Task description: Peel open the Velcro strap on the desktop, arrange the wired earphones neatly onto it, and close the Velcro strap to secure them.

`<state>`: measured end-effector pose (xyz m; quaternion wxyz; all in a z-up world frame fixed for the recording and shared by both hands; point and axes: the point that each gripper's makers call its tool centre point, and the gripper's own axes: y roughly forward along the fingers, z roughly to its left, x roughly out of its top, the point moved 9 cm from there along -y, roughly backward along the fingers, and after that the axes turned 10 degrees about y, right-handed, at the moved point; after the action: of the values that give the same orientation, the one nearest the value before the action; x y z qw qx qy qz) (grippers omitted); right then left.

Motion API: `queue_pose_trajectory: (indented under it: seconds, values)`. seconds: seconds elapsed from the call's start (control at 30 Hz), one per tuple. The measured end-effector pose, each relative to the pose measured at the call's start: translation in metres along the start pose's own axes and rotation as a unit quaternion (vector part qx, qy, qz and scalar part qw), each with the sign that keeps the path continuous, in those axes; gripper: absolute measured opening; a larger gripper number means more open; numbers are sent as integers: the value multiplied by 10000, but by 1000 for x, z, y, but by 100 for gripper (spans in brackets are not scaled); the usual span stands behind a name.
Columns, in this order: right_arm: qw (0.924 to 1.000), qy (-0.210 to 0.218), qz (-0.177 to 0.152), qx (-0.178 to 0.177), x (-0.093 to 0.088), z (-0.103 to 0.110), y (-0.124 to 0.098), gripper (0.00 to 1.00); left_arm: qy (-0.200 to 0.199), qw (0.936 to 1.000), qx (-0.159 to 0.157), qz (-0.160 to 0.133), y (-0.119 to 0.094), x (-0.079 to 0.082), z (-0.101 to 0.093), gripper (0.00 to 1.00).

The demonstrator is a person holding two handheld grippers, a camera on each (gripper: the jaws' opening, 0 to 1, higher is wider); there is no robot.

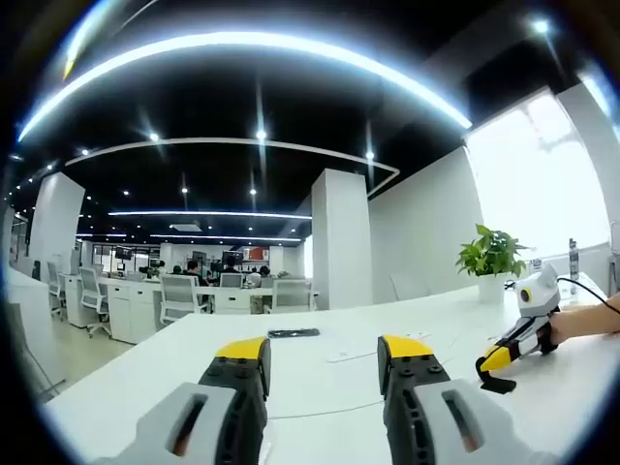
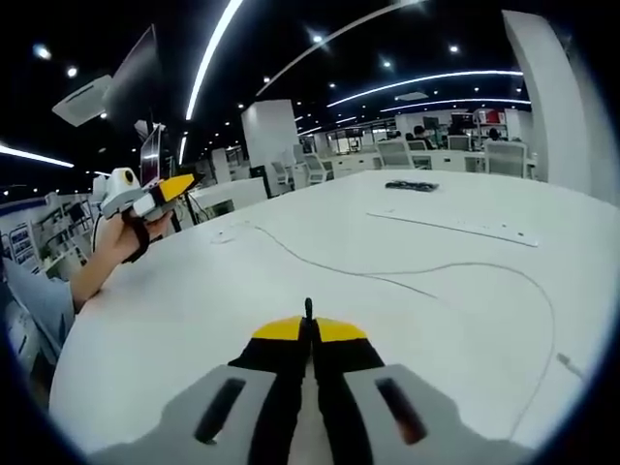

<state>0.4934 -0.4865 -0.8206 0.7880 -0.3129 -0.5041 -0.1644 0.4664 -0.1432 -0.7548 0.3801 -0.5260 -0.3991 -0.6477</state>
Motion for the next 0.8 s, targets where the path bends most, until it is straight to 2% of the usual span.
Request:
queue_pose_trajectory:
  seconds: [0.37,0.57,0.8]
  values:
    - [9999,-136,-41,40,2,6,-2,4,51,10000,-53,16,0,0,-1,47]
    - [9992,-376,-26,112,1,11,-4,4,80,9999,-84,48,1,-1,-2,47]
    - [9992,-371,22,159,-1,15,-7,3,147,9997,-133,123,2,-4,-5,47]
